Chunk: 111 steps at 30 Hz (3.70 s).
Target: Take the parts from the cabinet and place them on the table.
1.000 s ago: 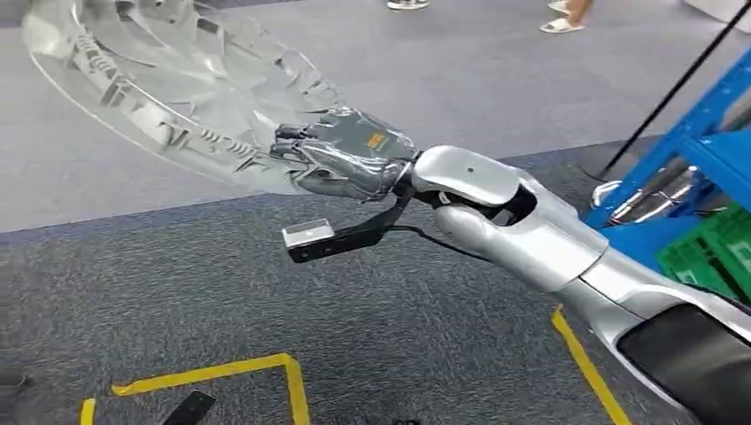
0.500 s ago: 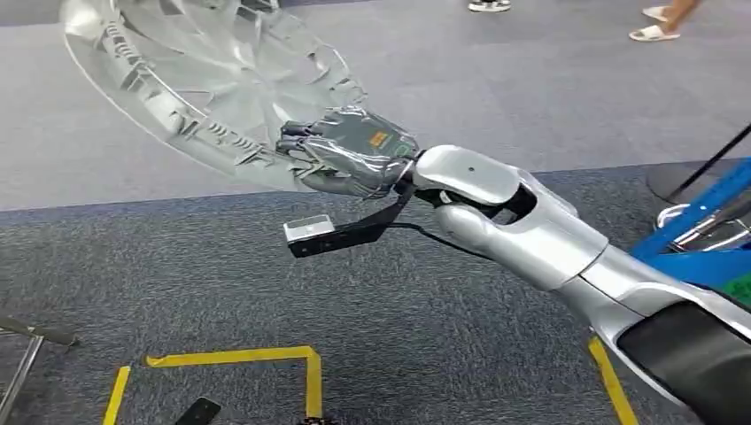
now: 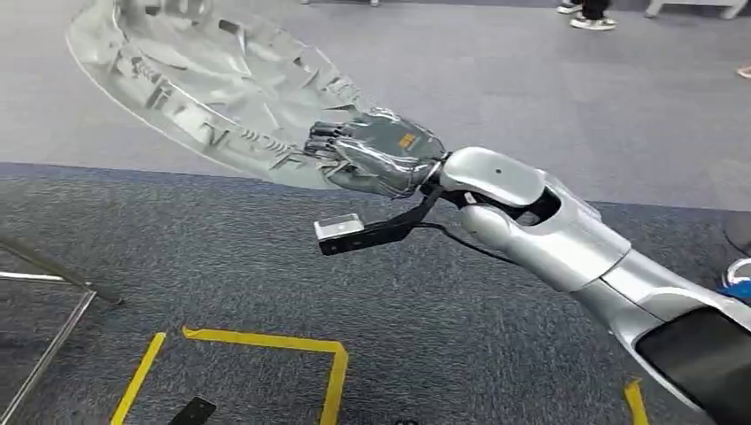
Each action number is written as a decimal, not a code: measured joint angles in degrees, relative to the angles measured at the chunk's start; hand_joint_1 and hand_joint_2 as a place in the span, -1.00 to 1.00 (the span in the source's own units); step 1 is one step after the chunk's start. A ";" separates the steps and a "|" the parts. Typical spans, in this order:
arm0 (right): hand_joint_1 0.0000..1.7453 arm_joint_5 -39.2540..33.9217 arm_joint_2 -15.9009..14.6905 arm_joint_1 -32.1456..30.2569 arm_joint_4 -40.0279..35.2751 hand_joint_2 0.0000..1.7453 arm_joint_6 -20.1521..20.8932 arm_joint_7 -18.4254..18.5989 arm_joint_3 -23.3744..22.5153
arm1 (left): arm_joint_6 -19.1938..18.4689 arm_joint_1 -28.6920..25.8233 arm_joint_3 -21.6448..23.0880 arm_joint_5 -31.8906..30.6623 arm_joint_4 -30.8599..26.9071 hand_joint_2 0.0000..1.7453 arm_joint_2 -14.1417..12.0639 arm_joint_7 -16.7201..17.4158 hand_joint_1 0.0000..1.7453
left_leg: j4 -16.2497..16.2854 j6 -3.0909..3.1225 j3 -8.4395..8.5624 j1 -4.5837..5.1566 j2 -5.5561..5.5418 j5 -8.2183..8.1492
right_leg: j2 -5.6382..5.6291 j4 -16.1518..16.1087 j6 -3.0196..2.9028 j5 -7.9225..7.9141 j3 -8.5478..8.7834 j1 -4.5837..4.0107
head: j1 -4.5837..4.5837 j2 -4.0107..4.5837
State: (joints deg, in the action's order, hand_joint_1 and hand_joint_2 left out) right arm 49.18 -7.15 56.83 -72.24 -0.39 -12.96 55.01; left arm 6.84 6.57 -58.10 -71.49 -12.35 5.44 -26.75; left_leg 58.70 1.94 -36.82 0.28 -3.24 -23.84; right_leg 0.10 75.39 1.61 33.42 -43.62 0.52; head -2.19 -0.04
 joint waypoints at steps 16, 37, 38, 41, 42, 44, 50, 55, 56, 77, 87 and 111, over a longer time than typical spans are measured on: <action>1.00 0.20 -0.59 -0.42 -0.20 1.00 -0.22 0.09 -0.22 | 0.00 -0.39 0.02 -0.02 0.02 1.00 0.00 0.09 -1.00 | 13.34 -3.63 -6.65 -1.14 2.99 -3.85 | 3.00 -16.45 -1.98 -6.14 9.28 0.43 | -0.81 0.00; 1.00 -0.15 -2.10 -0.76 -1.01 1.00 -0.28 -0.11 -1.68 | 1.38 -0.43 -0.13 1.66 0.02 1.00 -0.17 3.14 -1.00 | 0.73 -1.45 -1.20 -0.98 -4.90 0.00 | -4.14 -15.78 -0.17 -6.71 7.72 0.48 | -0.29 0.00; 1.00 -0.13 -2.10 -0.78 -1.01 1.00 -0.26 -0.11 -1.64 | 1.40 -0.61 -0.15 1.68 0.02 1.00 -0.17 3.21 -1.00 | 0.55 -1.93 -1.18 -1.21 -5.60 0.18 | -3.48 -15.92 -0.54 -6.67 7.88 0.27 | -0.17 0.00; 1.00 -0.17 -2.16 -0.80 -1.05 1.00 -0.24 -0.04 -1.79 | 1.73 -0.86 -0.17 1.66 0.04 1.00 -0.33 3.26 -1.00 | 3.78 -2.80 -2.56 -0.44 -0.34 -2.04 | -1.17 -16.74 -1.45 -6.76 8.93 0.87 | -1.34 0.00; 1.00 -0.18 -2.32 -0.80 -1.05 1.00 -0.26 -0.09 -1.81 | 1.75 -0.67 -0.17 1.66 0.04 1.00 -0.28 3.26 -1.00 | 7.69 -3.11 -4.37 -0.62 1.27 -3.87 | -0.48 -16.72 -1.62 -6.64 9.06 0.71 | -1.22 0.00; 1.00 -0.13 -2.36 -0.90 -1.05 1.00 -0.24 -0.09 -1.75 | 1.75 -0.52 -0.17 1.66 0.04 1.00 -0.31 3.26 -1.00 | 15.86 -3.41 -8.26 -0.90 2.67 -6.82 | 1.16 -16.69 -1.79 -6.29 9.33 0.57 | -1.29 0.00; 1.00 -0.13 -2.40 -0.99 -1.18 1.00 -0.24 -0.09 -1.88 | 1.79 -0.49 -0.17 1.66 0.04 1.00 -0.41 3.26 -1.00 | 1.39 -2.48 -0.92 0.42 8.13 0.47 | 5.10 -16.82 -1.03 -4.99 10.87 0.08 | -1.33 0.00; 1.00 -0.13 -2.49 -0.94 -1.40 1.00 -0.24 -0.11 -2.05 | 1.81 -0.67 -0.17 1.64 0.04 1.00 -0.44 3.32 -1.00 | -0.23 -0.60 -0.48 -0.20 5.01 0.39 | 6.47 -16.85 0.62 -3.57 11.11 0.02 | -1.18 0.00; 1.00 -0.15 -2.49 -0.83 -1.44 1.00 -0.24 -0.19 -2.08 | 1.75 -0.59 -0.17 1.64 0.04 1.00 -0.35 3.32 -1.00 | -0.26 -0.36 -0.44 -0.24 4.30 0.38 | 3.11 -14.85 0.59 -2.25 10.46 0.15 | -0.94 0.02; 1.00 -0.11 -2.60 -0.96 -1.40 1.00 0.15 -0.68 -1.09 | 1.09 -0.42 -0.15 1.03 0.04 1.00 -0.09 3.41 -1.00 | 14.22 -3.23 -7.93 -1.25 2.95 -3.68 | 2.87 -17.03 -1.36 -5.37 10.57 0.64 | -1.70 0.02; 1.00 -0.11 -2.56 -0.68 -1.38 1.00 0.20 -0.70 -1.14 | 0.98 -0.45 -0.09 0.99 0.04 1.00 -0.04 3.32 -1.00 | 0.50 -0.43 -1.35 -0.45 3.71 0.33 | 1.88 -13.88 0.95 -0.92 10.47 0.35 | -1.31 0.02; 1.00 2.69 -2.64 -2.17 -0.48 1.00 -1.99 1.03 -0.68 | 0.11 -0.27 0.02 0.50 0.04 1.00 0.04 2.89 -1.00 | 2.02 -3.83 -1.04 -1.59 3.49 -0.49 | 0.29 -16.87 -0.39 -6.00 9.33 0.48 | -1.53 0.02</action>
State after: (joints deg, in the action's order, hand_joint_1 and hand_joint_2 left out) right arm 51.87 -9.79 54.66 -72.72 -2.38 -11.93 54.34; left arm 6.95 6.30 -58.07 -70.99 -12.31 5.49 -23.87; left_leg 60.72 -1.89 -37.86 -1.32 0.24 -24.33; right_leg 0.40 58.52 1.22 27.42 -34.29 1.00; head -3.72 -0.02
